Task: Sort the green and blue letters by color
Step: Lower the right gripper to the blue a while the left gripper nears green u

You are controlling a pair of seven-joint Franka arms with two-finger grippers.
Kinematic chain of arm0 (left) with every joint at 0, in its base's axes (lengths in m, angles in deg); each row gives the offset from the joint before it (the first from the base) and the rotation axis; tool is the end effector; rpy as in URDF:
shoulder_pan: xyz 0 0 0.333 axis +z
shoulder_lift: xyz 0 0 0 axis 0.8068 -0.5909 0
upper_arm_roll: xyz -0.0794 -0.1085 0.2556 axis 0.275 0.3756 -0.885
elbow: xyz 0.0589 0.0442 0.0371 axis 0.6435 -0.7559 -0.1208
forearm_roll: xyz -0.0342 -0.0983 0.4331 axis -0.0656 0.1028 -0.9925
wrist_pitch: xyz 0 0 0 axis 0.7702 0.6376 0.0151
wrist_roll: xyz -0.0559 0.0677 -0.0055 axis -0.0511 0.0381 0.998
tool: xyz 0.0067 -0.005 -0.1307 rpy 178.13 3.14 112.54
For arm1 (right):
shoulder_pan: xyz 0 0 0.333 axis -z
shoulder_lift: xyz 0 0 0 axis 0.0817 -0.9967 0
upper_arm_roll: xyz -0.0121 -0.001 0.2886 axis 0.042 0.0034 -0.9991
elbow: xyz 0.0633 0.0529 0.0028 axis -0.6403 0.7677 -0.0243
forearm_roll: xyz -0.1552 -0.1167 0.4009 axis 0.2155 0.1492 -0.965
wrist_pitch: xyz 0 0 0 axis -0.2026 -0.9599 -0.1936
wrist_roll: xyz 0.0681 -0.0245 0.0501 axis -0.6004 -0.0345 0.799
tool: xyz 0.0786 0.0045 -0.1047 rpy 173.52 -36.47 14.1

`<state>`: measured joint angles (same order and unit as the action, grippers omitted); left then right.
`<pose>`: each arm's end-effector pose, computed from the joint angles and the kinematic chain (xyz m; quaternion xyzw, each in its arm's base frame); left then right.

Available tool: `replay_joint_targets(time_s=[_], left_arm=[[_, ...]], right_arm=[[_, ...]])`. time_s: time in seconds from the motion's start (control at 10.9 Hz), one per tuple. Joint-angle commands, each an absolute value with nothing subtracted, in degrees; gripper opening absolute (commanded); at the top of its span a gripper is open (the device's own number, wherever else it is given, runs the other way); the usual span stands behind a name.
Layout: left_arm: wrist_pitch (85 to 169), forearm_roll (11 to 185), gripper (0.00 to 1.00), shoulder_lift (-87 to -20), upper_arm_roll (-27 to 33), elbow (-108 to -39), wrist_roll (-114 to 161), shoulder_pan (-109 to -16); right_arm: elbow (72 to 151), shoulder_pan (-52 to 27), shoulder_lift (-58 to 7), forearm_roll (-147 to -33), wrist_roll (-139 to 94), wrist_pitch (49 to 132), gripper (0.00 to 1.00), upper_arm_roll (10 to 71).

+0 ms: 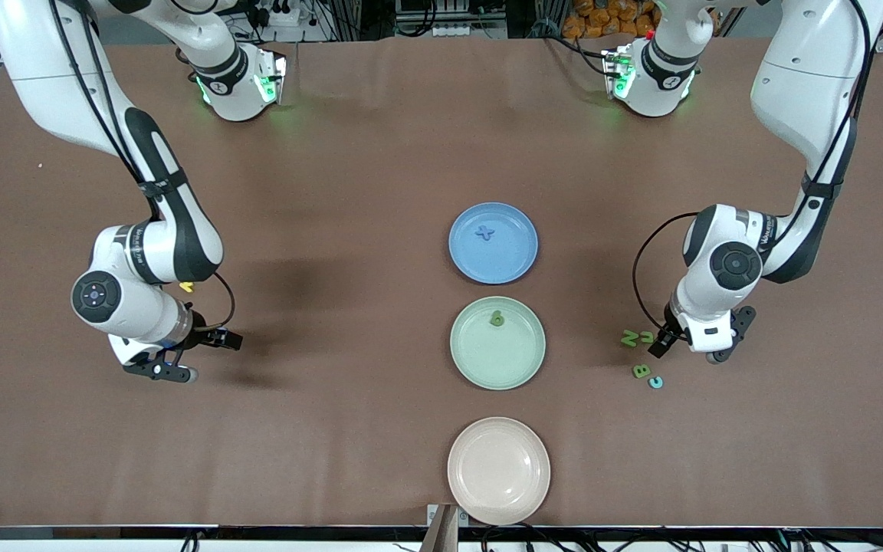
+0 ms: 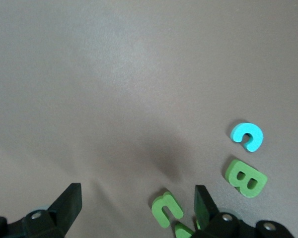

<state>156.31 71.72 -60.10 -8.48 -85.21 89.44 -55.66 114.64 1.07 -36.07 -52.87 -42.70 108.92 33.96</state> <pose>0.6373 -0.0970 0.1047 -0.9017 -0.4276 -0.0565 0.0288 0.6791 0.0571 0.1430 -0.9957 0.0919 0.0105 0.0036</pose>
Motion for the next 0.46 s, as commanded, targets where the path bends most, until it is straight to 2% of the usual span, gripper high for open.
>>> replay_joint_targets(time_s=[0.0,0.18,0.37], left_arm=[[158.51,70.77,1.0,-61.93,-7.92,-85.21,97.56,-55.36],[160.87,71.73,1.0,-63.25,-7.92,-84.77,101.18,-55.37],[160.97,74.8,1.0,-63.25,-7.92,-83.9,102.33,-55.62]], right_arm=[[117.03,2.66,-36.25,-51.63,-40.39,112.17,1.0,33.06],[120.89,3.8,-36.25,-51.63,-37.58,118.31,1.0,33.06],[123.27,4.07,-36.51,-51.63,-36.95,121.04,1.0,33.06]])
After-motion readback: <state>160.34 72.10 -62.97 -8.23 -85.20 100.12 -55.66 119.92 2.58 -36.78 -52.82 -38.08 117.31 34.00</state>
